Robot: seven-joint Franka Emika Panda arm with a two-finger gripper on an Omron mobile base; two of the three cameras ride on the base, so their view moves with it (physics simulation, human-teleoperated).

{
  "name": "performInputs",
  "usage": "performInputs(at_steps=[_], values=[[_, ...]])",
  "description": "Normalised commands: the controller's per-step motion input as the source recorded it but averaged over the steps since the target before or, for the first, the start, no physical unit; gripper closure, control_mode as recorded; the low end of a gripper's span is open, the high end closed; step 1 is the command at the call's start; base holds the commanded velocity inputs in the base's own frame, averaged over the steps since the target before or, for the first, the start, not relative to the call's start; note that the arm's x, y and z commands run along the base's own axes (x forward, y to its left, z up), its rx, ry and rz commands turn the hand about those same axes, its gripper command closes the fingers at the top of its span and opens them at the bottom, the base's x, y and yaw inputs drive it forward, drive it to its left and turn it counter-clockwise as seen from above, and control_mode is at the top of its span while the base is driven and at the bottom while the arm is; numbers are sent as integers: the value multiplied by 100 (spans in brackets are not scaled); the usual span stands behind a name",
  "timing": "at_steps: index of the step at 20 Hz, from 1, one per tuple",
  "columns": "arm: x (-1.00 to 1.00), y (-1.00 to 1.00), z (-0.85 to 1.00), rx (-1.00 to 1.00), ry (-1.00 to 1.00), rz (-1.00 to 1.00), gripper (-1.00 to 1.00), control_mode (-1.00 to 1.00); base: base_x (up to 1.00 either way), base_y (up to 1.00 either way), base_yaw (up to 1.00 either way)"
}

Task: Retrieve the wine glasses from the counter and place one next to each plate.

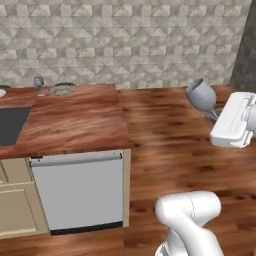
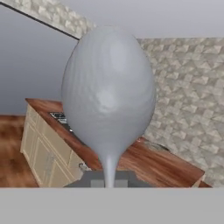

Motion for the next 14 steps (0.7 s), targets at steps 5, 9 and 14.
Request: performInputs(at_steps=[5, 9, 14], values=[[0, 0, 0, 0, 0, 0, 100, 100, 90, -100, 27], [0, 0, 0, 0, 0, 0, 100, 100, 100, -100, 37], [0, 0, 0, 0, 0, 0, 100, 100, 100, -94, 42]])
